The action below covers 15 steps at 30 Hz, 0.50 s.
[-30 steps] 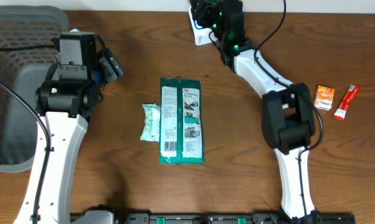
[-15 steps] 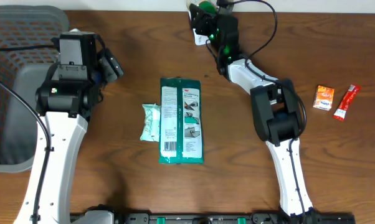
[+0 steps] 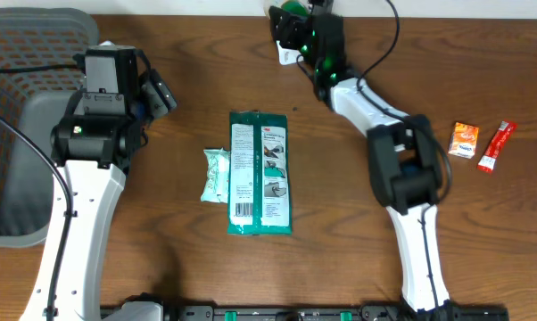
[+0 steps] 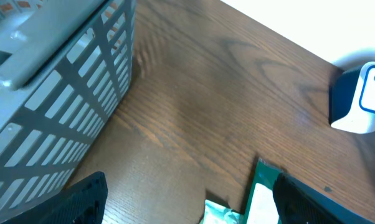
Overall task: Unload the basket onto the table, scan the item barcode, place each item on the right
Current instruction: 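Move the jar right and set it down beside the orange box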
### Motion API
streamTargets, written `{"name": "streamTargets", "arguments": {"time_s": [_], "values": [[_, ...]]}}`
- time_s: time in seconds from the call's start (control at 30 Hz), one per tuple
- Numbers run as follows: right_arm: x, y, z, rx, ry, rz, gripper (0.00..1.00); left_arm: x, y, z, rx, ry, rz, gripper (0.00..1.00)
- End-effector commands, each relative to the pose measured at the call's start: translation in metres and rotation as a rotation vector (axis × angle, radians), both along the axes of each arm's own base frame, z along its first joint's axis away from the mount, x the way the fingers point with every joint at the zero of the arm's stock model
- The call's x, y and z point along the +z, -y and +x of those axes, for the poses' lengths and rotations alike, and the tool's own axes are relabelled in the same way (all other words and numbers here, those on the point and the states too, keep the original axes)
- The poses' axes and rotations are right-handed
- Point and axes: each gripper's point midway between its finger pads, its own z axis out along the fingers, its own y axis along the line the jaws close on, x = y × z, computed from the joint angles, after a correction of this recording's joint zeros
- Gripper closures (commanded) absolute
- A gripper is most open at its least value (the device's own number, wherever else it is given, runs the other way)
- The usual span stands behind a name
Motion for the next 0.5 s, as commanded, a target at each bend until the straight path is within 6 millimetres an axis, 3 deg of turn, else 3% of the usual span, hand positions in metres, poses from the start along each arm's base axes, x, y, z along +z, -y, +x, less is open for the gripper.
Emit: {"name": "streamTargets", "arguments": {"time_s": [0.0,0.13,0.2,0.3,0.47], "values": [[0.131,0.024,-0.032,0.014,0.103,-0.116,0.88,0.005,-0.004,0.001,0.010,0.010,0.015,0.15],[0.139,0.075,-0.073,-0.037,-0.066,-0.316,0.86,0.005,-0.004,0.001,0.010,0.010,0.015,0.15],[0.132,0.122,-0.096,-0.131,-0.197,-0.429,0.86,0.005,-0.004,0.001,0.010,0.010,0.015,0.15],[0.108,0.192,-0.129,-0.260,-0.400,-0.577,0.85,0.005,-0.004,0.001,0.010,0.010,0.015,0.15],[0.052,0.276,-0.182,-0.331,-0.746,-0.684,0.84,0.005,-0.004,0.001,0.010,0.010,0.015,0.15]]}}
